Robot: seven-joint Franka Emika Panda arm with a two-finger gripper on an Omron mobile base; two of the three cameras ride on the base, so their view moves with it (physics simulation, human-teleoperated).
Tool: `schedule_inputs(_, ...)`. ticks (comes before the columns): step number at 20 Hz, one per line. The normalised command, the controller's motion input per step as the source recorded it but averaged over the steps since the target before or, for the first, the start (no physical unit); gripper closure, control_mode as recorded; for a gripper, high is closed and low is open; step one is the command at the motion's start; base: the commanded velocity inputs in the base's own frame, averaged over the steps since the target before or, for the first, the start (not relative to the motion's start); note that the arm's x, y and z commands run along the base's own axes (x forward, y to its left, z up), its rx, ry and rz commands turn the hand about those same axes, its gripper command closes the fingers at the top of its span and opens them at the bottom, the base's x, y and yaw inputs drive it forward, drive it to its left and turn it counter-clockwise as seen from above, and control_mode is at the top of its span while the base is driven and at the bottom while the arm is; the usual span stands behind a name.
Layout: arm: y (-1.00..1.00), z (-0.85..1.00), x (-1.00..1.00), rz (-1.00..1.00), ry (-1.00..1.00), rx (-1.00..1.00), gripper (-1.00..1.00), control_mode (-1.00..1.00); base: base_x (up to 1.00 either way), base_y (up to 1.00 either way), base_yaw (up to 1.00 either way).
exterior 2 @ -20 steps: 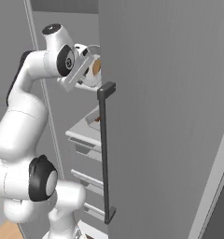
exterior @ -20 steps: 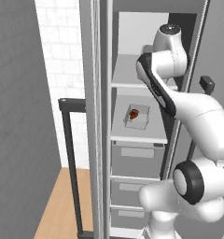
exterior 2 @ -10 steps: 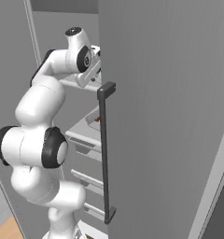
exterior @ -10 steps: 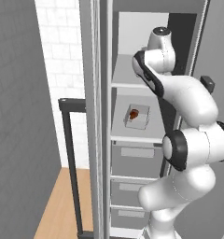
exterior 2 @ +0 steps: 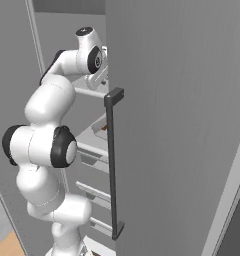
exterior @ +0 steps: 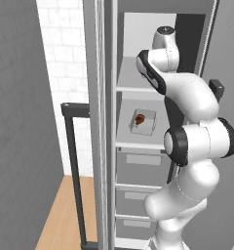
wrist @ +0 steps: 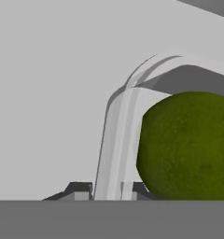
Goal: Take the meat container that has the chicken drumstick and place it on the second highest rack of the freezer. Then take the vegetable container that has the lime and sweet potato and place it on the highest rack of the freezer.
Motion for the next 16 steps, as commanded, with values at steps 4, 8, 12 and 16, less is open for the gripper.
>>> schedule_inputs(4,0.02,-0.13,0.06,0.02,0.00,0.00,-1.00,-1.00,0.00,0.00,0.00)
schedule_inputs(8,0.00,-0.03,0.00,0.00,-0.09,0.00,-1.00,-1.00,0.00,0.00,0.00)
schedule_inputs(12,0.03,0.00,-0.07,0.00,-0.29,-0.07,-1.00,-1.00,0.00,0.00,0.00)
schedule_inputs(16,0.04,-0.08,-0.24,0.03,-0.28,-0.14,-1.00,-1.00,0.00,0.00,0.00)
